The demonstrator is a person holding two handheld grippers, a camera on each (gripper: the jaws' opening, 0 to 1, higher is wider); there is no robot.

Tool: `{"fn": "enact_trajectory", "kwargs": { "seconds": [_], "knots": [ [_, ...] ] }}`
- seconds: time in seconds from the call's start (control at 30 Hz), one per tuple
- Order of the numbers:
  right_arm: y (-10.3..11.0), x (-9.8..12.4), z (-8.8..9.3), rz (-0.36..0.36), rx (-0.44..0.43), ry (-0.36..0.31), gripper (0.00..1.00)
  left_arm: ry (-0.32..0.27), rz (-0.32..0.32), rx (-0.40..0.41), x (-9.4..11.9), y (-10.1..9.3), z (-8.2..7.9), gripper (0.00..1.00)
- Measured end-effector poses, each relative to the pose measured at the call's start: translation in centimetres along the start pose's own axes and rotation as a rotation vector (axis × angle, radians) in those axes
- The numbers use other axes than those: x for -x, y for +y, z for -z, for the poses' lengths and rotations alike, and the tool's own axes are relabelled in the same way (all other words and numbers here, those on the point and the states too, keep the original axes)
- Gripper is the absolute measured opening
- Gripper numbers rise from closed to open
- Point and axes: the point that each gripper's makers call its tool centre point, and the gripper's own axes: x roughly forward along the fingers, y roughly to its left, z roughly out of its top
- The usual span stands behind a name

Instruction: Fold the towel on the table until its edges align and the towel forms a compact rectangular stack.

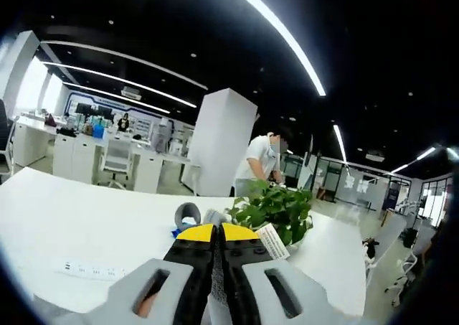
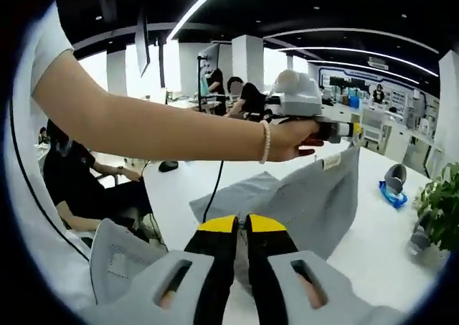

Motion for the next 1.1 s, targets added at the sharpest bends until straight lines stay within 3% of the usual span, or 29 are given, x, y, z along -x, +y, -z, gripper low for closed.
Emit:
{"fn": "enact_trajectory", "kwargs": {
  "seconds": [0.33, 0.77, 0.87, 1.1],
  "knots": [
    [2.1, -3.0, -1.0, -0.105, -0.002, 0.004, 0.02, -0.006, -0.037, -0.004, 3.0, 3.8, -0.2, 0.02],
    [5.3, -7.8, -0.2, -0.222, 0.072, 0.059, 0.03, 0.020, -0.080, -0.005, 7.4, 8.6, 1.2, 0.02],
    [5.6, -8.7, -0.2, -0.235, 0.087, 0.061, 0.03, 0.026, -0.092, 0.005, 8.0, 10.2, 1.5, 0.02],
    [6.8, -10.9, -0.4, -0.285, 0.081, 0.061, 0.03, 0.026, -0.101, 0.005, 8.8, 11.5, 1.5, 0.02]
  ]
}}
